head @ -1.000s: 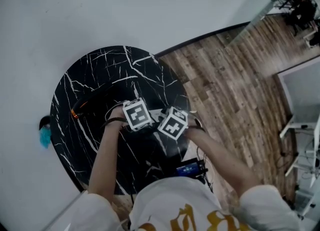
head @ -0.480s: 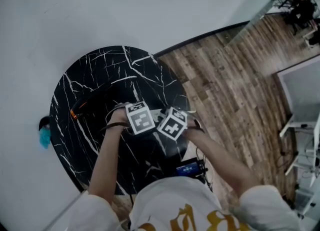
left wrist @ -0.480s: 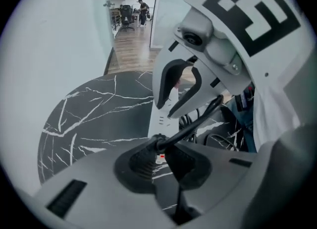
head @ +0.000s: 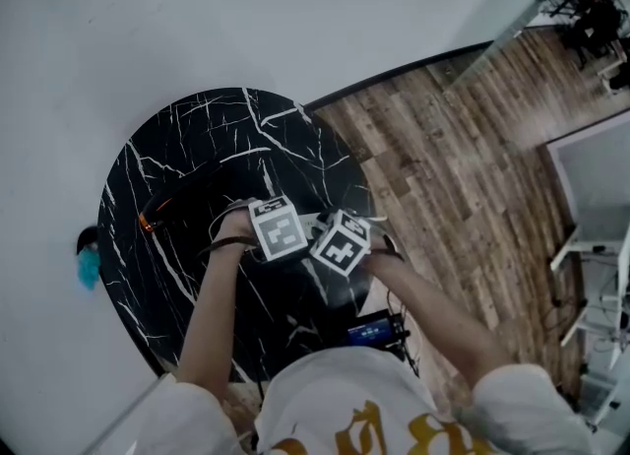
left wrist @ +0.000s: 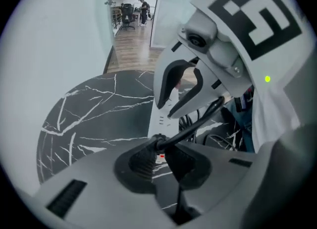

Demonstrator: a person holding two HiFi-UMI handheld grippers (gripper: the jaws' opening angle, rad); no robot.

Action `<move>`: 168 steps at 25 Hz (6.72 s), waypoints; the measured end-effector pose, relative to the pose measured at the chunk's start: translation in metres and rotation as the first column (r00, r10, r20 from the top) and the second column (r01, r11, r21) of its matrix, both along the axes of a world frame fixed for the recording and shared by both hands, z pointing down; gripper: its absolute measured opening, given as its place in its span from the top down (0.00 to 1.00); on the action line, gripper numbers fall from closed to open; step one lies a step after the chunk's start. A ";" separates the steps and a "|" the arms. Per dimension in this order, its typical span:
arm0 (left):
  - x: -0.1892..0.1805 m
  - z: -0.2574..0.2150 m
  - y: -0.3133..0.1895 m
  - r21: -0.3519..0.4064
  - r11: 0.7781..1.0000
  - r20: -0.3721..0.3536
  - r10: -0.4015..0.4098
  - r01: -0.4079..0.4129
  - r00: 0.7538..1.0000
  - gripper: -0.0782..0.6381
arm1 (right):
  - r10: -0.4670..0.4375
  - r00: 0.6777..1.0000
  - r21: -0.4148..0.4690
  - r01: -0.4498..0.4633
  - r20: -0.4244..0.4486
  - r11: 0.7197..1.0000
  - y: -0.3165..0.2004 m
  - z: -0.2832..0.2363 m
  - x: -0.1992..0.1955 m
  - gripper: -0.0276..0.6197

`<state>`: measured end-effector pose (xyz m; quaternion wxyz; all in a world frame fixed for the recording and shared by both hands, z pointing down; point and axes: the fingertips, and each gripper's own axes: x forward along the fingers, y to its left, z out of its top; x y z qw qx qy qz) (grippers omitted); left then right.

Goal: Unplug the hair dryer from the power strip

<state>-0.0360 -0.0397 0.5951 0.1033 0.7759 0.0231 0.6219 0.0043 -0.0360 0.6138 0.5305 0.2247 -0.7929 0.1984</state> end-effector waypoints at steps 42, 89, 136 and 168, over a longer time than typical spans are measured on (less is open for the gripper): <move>-0.005 0.001 0.000 0.065 0.997 0.010 -0.043 0.042 0.999 0.82 | 0.027 0.999 0.012 -0.028 0.018 1.000 -0.003 -0.001 -0.001 0.86; -0.006 -0.002 -0.003 0.067 0.995 -0.018 -0.076 0.078 0.997 0.82 | 0.060 0.998 0.017 -0.061 0.035 0.998 -0.002 -0.001 -0.002 0.86; -0.004 -0.003 0.006 0.026 0.993 -0.008 -0.116 0.116 0.993 0.82 | 0.075 0.996 0.032 -0.077 0.057 0.997 -0.006 -0.002 -0.001 0.87; -0.002 -0.009 -0.006 -0.023 0.987 -0.071 -0.158 0.156 0.985 0.82 | 0.082 0.995 0.033 -0.084 0.057 0.996 -0.006 -0.002 -0.003 0.87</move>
